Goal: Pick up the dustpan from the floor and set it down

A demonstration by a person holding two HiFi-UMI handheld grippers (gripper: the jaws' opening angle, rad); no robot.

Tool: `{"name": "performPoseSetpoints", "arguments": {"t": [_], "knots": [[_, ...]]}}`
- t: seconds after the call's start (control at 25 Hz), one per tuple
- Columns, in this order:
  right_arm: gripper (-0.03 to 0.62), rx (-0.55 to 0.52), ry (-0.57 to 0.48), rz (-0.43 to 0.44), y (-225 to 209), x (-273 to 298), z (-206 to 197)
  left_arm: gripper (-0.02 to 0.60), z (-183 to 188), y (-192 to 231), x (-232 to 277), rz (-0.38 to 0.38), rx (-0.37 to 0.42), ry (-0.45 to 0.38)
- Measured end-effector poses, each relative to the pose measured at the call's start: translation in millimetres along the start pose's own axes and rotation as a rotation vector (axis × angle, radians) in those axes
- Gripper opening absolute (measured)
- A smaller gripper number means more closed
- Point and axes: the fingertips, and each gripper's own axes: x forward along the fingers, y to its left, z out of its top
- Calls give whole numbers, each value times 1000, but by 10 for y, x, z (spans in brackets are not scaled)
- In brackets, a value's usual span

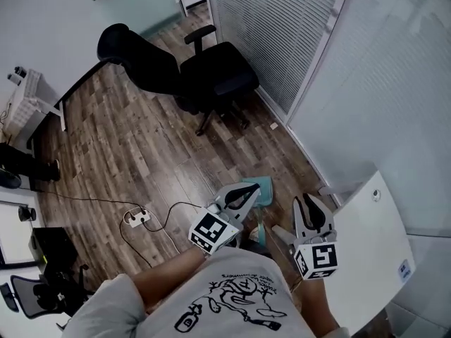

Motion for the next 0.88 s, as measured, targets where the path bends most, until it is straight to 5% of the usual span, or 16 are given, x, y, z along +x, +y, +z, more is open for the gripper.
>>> {"name": "performPoseSetpoints", "arguments": {"t": [0.4, 0.88], "knots": [[48, -18, -99, -68, 4, -352, 606, -6, 691, 56, -386, 118, 46, -123], [34, -41, -118, -80, 3, -402, 787, -6, 888, 77, -383, 103, 71, -152]]}}
